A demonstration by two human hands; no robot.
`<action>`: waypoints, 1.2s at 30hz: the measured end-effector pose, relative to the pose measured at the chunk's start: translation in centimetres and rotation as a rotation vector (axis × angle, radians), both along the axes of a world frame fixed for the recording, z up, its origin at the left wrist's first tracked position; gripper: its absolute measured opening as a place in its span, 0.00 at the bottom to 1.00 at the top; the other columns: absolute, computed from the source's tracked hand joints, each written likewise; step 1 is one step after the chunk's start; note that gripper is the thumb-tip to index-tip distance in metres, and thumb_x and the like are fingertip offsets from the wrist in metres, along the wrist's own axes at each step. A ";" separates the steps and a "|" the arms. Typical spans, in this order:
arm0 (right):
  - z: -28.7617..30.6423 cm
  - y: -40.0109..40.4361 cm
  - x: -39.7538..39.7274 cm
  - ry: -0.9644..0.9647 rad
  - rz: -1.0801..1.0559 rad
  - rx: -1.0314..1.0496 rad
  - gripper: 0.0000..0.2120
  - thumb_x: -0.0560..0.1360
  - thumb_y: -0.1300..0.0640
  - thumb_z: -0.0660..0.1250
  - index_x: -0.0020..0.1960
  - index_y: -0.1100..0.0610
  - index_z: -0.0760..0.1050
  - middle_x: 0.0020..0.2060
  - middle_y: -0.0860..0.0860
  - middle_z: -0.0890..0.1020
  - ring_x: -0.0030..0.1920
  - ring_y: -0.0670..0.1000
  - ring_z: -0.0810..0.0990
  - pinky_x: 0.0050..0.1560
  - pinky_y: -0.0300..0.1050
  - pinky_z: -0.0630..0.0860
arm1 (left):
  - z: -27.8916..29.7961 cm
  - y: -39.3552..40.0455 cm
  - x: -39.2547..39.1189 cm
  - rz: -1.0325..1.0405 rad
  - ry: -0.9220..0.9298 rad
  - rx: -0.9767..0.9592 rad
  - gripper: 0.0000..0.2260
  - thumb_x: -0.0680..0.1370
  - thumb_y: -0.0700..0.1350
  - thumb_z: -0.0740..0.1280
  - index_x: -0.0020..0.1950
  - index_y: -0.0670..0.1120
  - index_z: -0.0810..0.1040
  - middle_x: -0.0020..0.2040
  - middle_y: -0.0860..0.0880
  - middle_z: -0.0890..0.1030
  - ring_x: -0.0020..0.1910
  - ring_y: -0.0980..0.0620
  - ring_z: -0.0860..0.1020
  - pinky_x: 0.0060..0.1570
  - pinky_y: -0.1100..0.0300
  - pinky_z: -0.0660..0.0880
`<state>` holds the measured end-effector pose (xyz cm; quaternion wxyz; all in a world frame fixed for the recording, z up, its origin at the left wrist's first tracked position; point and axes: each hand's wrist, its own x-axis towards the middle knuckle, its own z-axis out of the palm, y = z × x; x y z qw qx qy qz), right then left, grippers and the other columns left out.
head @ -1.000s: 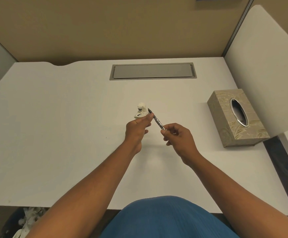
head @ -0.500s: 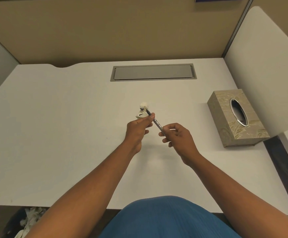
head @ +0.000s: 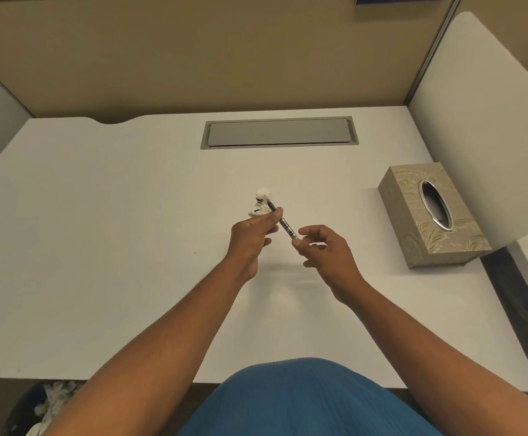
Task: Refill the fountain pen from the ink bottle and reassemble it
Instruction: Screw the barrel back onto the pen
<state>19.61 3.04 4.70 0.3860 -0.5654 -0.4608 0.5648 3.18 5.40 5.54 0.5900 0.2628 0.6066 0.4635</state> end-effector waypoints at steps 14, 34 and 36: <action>0.1 -0.3 -0.1 0.017 0.065 -0.015 0.04 0.76 0.55 0.72 0.49 0.55 0.82 0.40 0.51 0.84 0.41 0.47 0.82 0.42 0.43 0.78 | -0.5 -0.1 -0.3 0.010 -0.019 -0.026 0.14 0.72 0.52 0.78 0.53 0.46 0.86 0.50 0.53 0.84 0.45 0.55 0.82 0.46 0.59 0.74; 0.4 0.1 0.1 0.022 0.135 -0.098 0.08 0.80 0.54 0.65 0.52 0.55 0.82 0.40 0.48 0.84 0.44 0.47 0.81 0.43 0.42 0.75 | -1.0 0.5 -0.4 -0.020 0.001 -0.031 0.16 0.71 0.52 0.78 0.54 0.45 0.86 0.51 0.53 0.84 0.46 0.56 0.82 0.45 0.60 0.74; 0.4 0.0 0.1 0.031 0.118 -0.091 0.08 0.78 0.52 0.68 0.54 0.53 0.82 0.43 0.50 0.84 0.45 0.47 0.81 0.44 0.43 0.76 | -1.1 0.5 -0.5 -0.024 0.002 -0.034 0.16 0.71 0.52 0.78 0.54 0.45 0.86 0.51 0.53 0.85 0.46 0.56 0.83 0.45 0.59 0.74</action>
